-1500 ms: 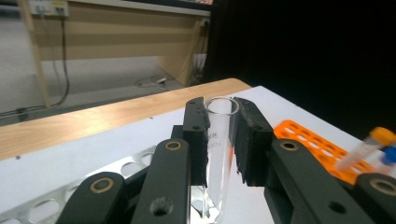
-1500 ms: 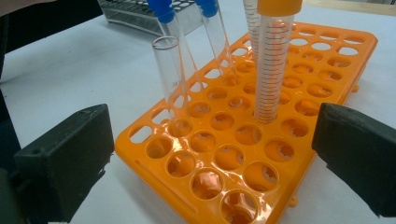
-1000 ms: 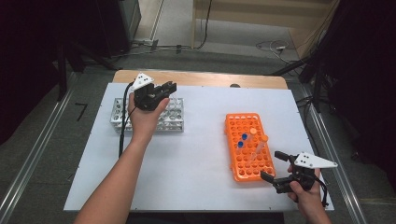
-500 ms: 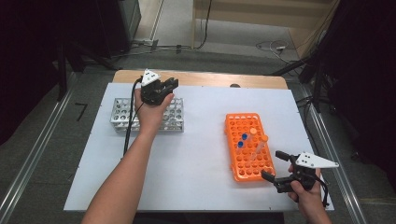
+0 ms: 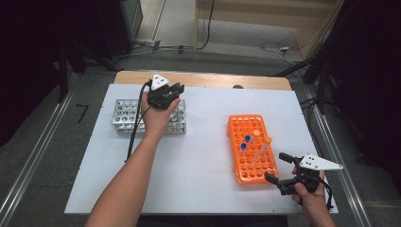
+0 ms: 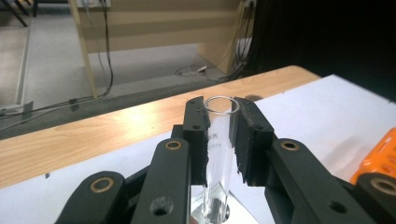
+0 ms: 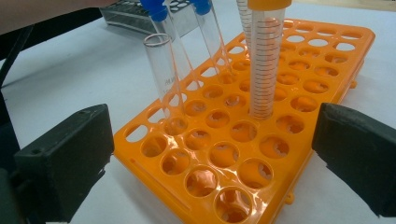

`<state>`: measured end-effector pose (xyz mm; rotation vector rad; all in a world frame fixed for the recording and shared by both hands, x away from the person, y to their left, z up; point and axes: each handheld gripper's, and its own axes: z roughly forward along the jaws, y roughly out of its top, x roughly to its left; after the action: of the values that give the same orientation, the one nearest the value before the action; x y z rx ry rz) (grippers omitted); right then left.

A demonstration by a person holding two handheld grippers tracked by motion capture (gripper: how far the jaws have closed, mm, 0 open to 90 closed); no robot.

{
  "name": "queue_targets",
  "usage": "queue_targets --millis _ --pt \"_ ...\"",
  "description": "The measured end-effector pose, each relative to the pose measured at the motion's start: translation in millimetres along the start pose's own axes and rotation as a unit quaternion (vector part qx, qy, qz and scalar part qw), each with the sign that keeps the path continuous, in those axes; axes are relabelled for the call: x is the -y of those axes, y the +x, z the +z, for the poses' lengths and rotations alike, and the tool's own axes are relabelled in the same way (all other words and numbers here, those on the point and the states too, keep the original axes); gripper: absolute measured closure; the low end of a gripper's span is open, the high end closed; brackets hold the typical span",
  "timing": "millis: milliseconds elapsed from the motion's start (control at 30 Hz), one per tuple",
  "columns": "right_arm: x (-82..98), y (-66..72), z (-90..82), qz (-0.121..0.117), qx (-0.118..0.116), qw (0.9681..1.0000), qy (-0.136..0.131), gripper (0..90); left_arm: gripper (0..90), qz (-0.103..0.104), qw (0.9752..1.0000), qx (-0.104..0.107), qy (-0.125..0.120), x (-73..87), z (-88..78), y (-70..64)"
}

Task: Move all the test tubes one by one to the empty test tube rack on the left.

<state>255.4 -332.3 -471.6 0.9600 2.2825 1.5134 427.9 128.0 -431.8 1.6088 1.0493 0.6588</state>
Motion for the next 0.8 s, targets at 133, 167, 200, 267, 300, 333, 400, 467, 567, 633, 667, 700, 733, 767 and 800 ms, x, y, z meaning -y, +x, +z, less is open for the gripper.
queue_targets --millis 133,167,200,267,300,333,400,467,567,633,667,700,733,767,800 --pt "-0.1 -0.1 -0.2 -0.001 0.000 1.0000 -0.001 0.0 76.4 0.013 0.9999 -0.005 0.002 0.2 0.7 -3.2" --pt "-0.1 -0.1 -0.1 -0.001 0.000 1.0000 -0.001 0.0 76.4 0.017 0.9998 -0.006 0.005 0.2 0.7 -4.1" --pt "0.1 -0.2 -0.1 -0.001 0.000 1.0000 -0.001 0.0 76.4 0.019 0.9998 -0.005 0.006 0.3 0.5 -4.5" --pt "0.3 -0.1 -0.1 0.001 0.000 1.0000 -0.001 0.0 76.4 0.014 0.9999 -0.004 0.006 1.6 -1.0 -5.3" --pt "0.4 -0.2 -0.1 0.001 0.000 1.0000 -0.001 0.0 76.4 0.014 0.9999 -0.004 0.006 1.6 -1.0 -5.3" --pt "0.4 -0.2 -0.1 0.001 0.000 1.0000 -0.001 0.0 76.4 0.013 0.9999 -0.004 0.008 2.6 -1.3 -5.4" --pt "0.6 -0.5 0.1 0.002 0.000 1.0000 0.000 0.0 76.2 0.013 0.9997 -0.006 0.021 4.4 -1.4 -5.3" --pt "0.6 -0.7 0.4 0.000 -0.001 1.0000 -0.001 0.0 76.2 0.011 0.9994 -0.010 0.030 4.8 -1.3 -5.7" --pt "0.7 -0.5 1.1 0.001 0.000 1.0000 0.000 0.0 76.1 0.007 0.9993 -0.009 0.035 4.4 -1.6 -5.5" --pt "0.8 -0.4 1.4 0.001 0.000 1.0000 0.001 0.0 75.9 0.009 0.9991 -0.010 0.040 5.0 -1.1 -5.0" --pt "0.9 -0.5 1.6 0.001 0.000 1.0000 0.002 0.0 75.8 0.008 0.9988 -0.012 0.046 5.6 -0.6 -4.9" --pt "0.9 -0.5 1.6 0.001 0.000 1.0000 0.002 0.0 75.7 0.008 0.9988 -0.012 0.046 5.6 -0.6 -4.9" --pt "1.1 -0.5 1.8 0.001 0.000 1.0000 0.001 0.0 75.7 0.009 0.9987 -0.011 0.048 5.8 -0.5 -4.8" --pt "1.3 -0.6 2.1 0.002 0.000 1.0000 0.001 0.0 74.9 0.009 0.9987 -0.010 0.049 5.9 -0.4 -4.7" --pt "1.6 -1.0 2.0 0.002 0.000 1.0000 0.002 0.0 73.5 0.009 0.9987 -0.009 0.050 5.9 -0.5 -4.6"
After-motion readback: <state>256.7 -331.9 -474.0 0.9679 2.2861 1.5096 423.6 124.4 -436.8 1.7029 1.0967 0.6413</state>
